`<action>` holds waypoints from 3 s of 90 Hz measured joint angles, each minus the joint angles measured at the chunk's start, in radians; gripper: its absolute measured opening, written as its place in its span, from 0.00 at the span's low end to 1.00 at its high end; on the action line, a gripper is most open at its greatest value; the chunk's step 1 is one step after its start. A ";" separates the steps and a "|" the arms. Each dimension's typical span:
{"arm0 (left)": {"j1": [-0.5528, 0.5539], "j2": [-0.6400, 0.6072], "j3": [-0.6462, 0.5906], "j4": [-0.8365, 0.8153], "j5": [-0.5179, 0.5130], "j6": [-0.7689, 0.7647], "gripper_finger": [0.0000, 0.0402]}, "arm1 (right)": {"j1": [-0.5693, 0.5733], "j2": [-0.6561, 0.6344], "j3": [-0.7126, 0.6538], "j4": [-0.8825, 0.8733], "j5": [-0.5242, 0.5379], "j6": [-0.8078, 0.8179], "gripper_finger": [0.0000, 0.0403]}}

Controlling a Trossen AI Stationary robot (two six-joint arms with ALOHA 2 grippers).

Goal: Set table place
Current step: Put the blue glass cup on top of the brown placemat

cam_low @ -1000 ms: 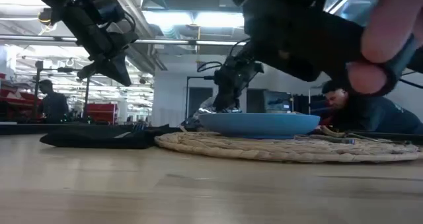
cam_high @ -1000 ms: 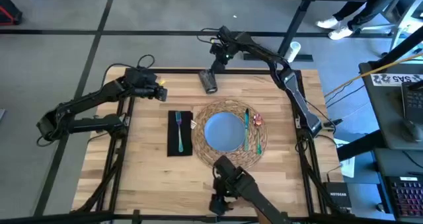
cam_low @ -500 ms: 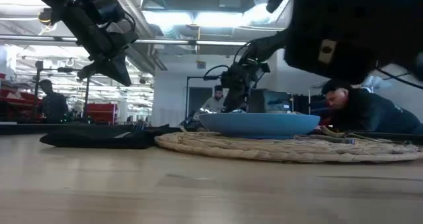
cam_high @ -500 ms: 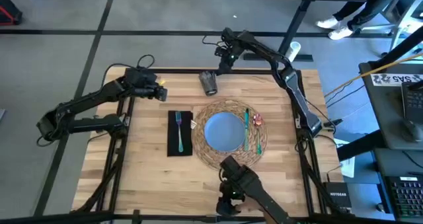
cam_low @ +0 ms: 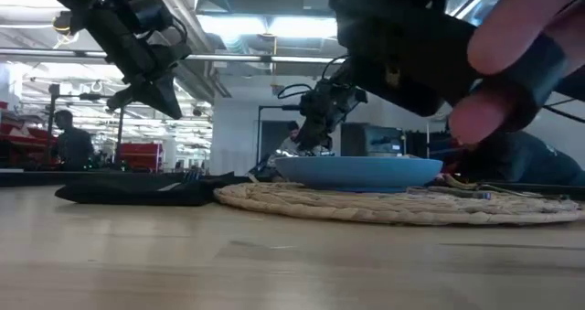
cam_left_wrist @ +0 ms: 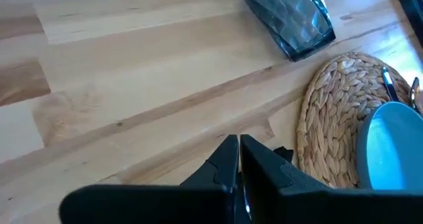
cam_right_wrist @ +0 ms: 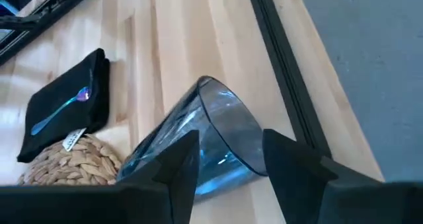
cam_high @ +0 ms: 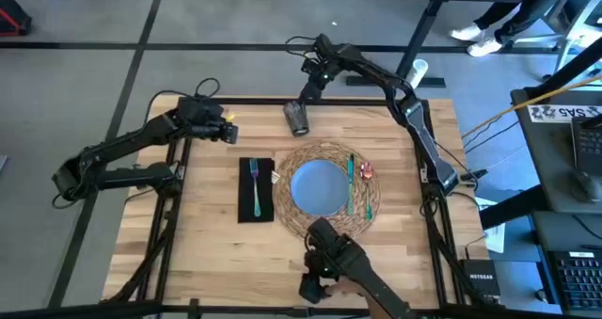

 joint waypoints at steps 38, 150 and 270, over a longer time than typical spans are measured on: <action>0.000 0.000 0.000 0.000 0.000 -0.005 0.00 | 0.024 0.013 0.001 -0.001 0.001 -0.053 0.62; 0.000 0.000 0.000 0.000 0.000 -0.006 0.00 | 0.025 0.023 0.016 -0.232 0.011 -0.235 0.00; -0.001 0.000 0.000 0.000 -0.001 0.086 0.00 | 0.113 -0.256 -0.067 -0.560 0.563 0.067 0.00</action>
